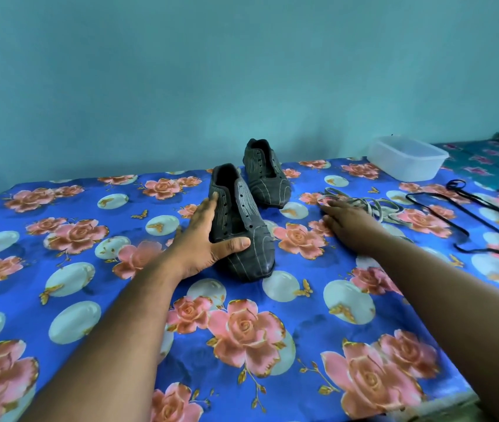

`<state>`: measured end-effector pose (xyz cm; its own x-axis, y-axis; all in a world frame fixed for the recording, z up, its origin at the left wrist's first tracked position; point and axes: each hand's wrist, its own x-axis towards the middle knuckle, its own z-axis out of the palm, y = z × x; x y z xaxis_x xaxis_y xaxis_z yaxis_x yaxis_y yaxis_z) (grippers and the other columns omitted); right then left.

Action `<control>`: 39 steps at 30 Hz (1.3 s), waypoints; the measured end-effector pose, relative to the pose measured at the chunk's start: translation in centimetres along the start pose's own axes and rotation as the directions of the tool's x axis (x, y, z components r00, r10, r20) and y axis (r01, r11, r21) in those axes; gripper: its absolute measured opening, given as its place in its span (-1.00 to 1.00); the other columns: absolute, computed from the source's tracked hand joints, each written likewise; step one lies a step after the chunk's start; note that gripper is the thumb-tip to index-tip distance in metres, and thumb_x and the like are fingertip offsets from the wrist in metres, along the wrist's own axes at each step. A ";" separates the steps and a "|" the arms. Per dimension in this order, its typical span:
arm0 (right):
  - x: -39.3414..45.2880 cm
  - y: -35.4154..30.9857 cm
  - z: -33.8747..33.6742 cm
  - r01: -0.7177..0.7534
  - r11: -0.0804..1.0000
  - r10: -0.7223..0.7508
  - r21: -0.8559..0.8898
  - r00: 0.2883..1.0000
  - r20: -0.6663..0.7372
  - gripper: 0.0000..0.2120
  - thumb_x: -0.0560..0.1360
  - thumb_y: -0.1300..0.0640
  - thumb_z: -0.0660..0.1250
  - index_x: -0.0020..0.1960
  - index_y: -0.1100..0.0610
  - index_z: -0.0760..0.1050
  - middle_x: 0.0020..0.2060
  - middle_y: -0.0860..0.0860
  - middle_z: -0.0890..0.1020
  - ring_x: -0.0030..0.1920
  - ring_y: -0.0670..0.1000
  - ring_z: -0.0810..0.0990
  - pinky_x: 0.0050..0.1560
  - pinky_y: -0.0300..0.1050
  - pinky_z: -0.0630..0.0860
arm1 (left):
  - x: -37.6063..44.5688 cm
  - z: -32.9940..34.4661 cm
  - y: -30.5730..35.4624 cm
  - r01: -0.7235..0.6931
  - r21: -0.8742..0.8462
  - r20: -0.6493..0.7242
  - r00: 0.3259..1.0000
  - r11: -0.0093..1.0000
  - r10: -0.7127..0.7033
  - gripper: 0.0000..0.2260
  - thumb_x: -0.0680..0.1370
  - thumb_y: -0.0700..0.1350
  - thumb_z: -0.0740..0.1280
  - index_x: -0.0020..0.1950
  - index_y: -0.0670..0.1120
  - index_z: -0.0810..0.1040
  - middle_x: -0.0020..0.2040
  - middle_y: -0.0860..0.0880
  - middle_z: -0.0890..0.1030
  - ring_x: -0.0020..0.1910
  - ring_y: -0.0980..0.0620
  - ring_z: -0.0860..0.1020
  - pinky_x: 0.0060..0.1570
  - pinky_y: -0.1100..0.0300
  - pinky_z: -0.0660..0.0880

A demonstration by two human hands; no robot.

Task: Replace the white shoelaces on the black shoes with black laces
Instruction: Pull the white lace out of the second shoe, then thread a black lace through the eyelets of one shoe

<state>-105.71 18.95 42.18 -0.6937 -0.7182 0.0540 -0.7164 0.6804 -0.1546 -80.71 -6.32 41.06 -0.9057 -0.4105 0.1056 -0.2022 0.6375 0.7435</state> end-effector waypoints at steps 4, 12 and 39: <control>0.4 -3.2 0.0 0.011 0.998 -0.021 -0.054 0.983 -0.183 -0.62 0.69 -0.03 0.15 0.46 -0.02 0.45 0.50 0.05 0.40 0.51 0.16 0.32 0.49 0.11 0.22 | -0.1 0.1 0.3 0.009 -0.019 0.012 1.000 1.000 -0.009 0.28 0.09 0.67 0.34 0.64 0.25 -0.19 0.66 0.20 -0.13 0.61 0.23 -0.18 0.59 -0.22 -0.09; -3.3 -12.4 1.3 0.077 0.689 -0.078 0.720 0.996 -0.031 -0.68 0.64 -0.16 0.24 0.25 -0.02 0.59 -0.07 -0.21 0.65 -0.01 -0.20 0.61 0.19 -0.08 0.54 | -0.2 0.4 1.2 0.077 -0.366 0.041 0.997 0.927 -0.067 0.24 0.14 0.36 0.65 0.64 0.25 -0.01 0.64 0.19 0.10 0.59 0.18 0.15 0.58 -0.03 0.18; -18.3 5.6 -3.5 -0.119 0.964 0.170 0.236 0.964 -0.207 -0.76 0.58 -0.04 0.38 0.19 -0.02 0.66 0.11 -0.04 0.69 0.13 0.04 0.62 0.03 -0.11 0.46 | -8.9 13.6 16.9 -0.228 0.306 -0.087 0.960 0.924 0.266 -0.52 0.55 0.10 0.44 0.44 0.01 0.53 0.53 -0.06 0.39 0.52 -0.04 0.31 0.53 0.09 0.20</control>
<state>-97.24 36.42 43.81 -0.8055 -0.5464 0.2296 -0.5906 0.7075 -0.3882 -81.16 16.93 43.69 -0.8908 -0.2812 0.3568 -0.0939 0.8824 0.4610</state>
